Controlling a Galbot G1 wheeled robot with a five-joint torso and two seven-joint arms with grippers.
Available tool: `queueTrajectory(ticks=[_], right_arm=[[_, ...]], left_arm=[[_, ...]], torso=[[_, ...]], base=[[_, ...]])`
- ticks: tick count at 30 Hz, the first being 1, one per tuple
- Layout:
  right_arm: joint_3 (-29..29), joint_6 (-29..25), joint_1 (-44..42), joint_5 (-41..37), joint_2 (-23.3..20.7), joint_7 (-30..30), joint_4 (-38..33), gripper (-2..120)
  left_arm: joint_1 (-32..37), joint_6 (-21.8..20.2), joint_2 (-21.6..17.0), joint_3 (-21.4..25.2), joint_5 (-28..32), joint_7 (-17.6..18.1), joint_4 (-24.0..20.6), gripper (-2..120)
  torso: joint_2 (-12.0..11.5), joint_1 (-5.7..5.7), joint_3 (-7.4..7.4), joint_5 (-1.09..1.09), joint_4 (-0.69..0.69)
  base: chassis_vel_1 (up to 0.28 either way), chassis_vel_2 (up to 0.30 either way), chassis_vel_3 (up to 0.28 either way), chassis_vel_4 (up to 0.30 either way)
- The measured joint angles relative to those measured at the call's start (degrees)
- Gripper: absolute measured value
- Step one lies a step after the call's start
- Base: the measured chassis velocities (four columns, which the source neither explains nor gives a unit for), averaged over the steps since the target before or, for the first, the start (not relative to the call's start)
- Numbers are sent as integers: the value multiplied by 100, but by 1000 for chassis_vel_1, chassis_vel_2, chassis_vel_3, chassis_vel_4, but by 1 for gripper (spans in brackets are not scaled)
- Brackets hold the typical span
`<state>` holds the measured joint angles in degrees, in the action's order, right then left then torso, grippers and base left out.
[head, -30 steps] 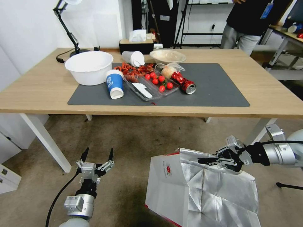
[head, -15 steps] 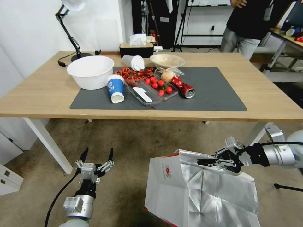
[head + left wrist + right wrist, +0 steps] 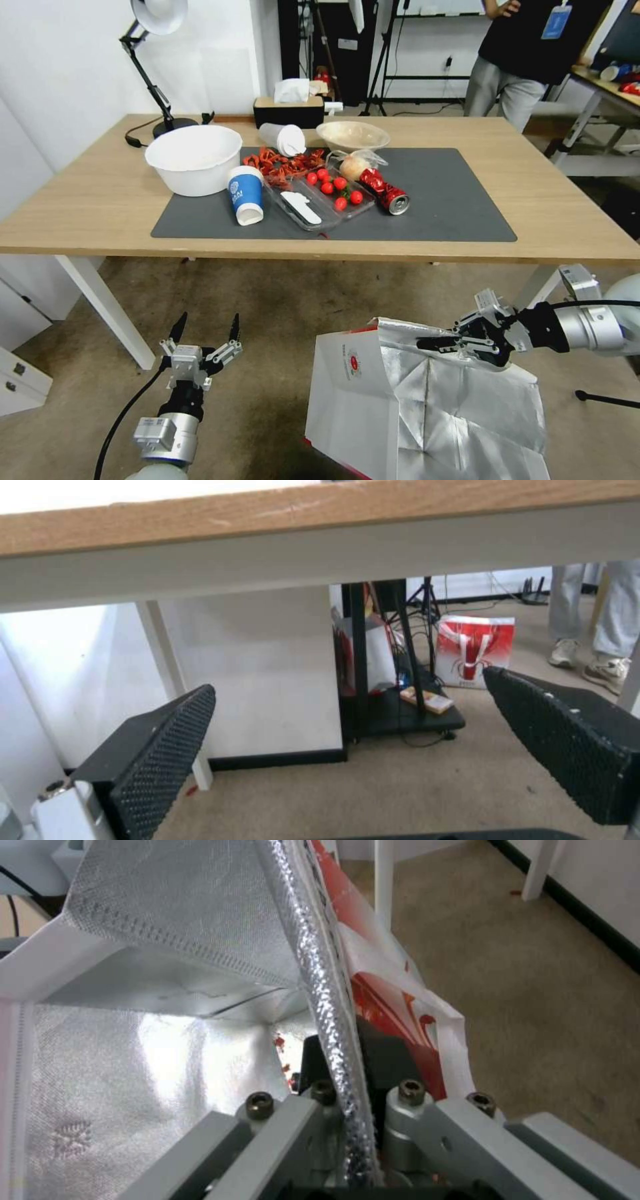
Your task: Pick up the food delivery bag from the floor and place it on the table.
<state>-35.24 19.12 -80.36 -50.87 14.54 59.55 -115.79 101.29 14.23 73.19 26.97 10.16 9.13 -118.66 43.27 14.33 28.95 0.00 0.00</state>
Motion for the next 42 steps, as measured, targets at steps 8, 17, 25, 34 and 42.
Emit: queueTrajectory(ticks=[8, 17, 25, 34, 42], right_arm=[[-2, -1, 4, -2, -1, -3, -8, 0], [-7, -5, -2, -2, -5, -1, -20, 0], [-5, -3, -13, -3, 4, -2, -47, 0], [-13, 1, -13, -16, -25, -2, -71, 0], [-22, 4, -15, -16, -23, -2, -82, 0]], left_arm=[[6, 3, -3, 7, -2, -2, -12, 100], [7, -4, 4, -4, -24, -21, -12, 100], [21, -4, 0, -2, -26, -23, -16, 100], [34, -1, -5, -2, -30, -21, -38, 100], [40, 10, -6, -2, -39, -33, -42, 100]], torso=[[200, 82, 118, 0, 0], [448, 190, 260, 0, 0], [621, 261, 361, 0, 0], [884, 372, 511, 0, 0], [1083, 460, 624, 0, 0]], base=[[0, 0, 0, 0], [0, 0, 0, 0], [0, 0, 0, 0], [0, 0, 0, 0], [0, 0, 0, 0]])
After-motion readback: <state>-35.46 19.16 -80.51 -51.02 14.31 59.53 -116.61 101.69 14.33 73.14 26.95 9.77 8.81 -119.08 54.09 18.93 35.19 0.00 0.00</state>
